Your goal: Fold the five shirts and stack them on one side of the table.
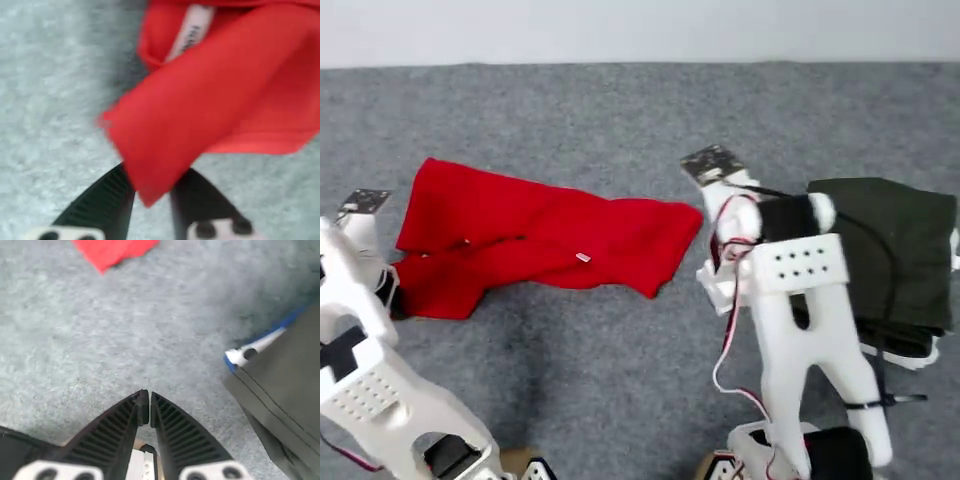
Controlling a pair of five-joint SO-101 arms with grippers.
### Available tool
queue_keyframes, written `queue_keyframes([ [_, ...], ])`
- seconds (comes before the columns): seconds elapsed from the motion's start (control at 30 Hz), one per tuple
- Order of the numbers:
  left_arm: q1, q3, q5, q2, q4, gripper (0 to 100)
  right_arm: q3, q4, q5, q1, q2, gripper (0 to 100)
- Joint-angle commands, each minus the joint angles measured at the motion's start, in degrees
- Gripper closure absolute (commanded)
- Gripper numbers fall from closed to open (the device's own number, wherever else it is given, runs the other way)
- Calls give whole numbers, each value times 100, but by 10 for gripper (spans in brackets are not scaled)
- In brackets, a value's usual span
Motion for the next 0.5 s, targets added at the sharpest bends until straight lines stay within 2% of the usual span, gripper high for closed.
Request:
queue_keyframes([
  [0.0, 114, -40, -53, -70, 343, 995, -79, -84, -62, -215, 286, 990],
  [0.2, -167, -13, -70, -703, 905, 996, -79, -787, -62, -558, 778, 990],
  [0.47, -255, 567, -97, -2347, 1582, 996, -79, -2958, -26, -804, 2105, 990],
])
